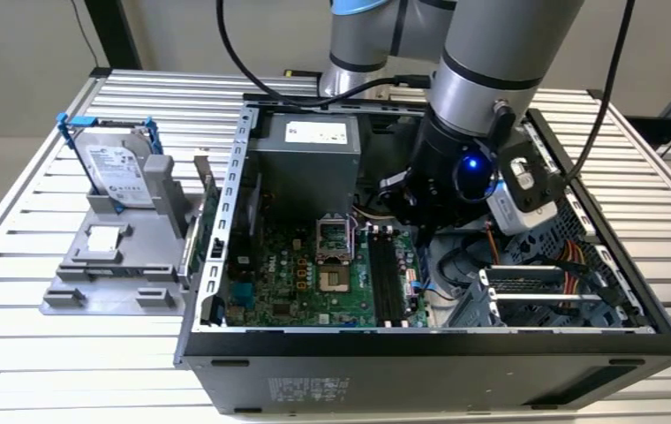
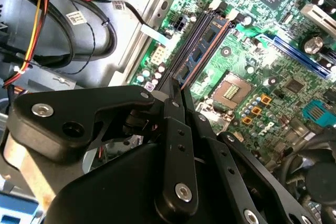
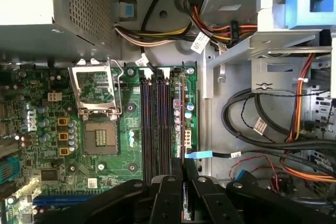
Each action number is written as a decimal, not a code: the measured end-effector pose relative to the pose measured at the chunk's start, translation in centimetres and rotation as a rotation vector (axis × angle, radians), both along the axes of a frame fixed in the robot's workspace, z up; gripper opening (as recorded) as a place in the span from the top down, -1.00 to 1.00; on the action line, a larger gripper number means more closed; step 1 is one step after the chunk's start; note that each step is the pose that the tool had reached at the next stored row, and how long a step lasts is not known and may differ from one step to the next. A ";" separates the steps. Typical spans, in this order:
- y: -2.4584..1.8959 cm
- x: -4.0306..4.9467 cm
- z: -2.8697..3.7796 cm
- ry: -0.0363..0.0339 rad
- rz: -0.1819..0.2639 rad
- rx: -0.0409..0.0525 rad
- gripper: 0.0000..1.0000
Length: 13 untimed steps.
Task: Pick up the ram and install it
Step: 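Insert the ram into the slot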
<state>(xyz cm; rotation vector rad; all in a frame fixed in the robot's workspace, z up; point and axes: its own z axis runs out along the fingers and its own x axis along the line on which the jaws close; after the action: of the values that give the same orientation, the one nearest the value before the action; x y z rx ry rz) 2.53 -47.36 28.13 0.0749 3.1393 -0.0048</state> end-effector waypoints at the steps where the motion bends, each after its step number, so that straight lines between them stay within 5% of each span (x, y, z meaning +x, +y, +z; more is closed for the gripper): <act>1: 0.00 0.00 -0.05 0.0001 0.000 -0.0001 1.00; 13: 0.00 0.00 -0.88 0.0007 0.000 -0.0010 1.00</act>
<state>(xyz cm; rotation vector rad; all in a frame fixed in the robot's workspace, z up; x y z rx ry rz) 2.53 -47.35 27.25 0.0748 3.1399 -0.0064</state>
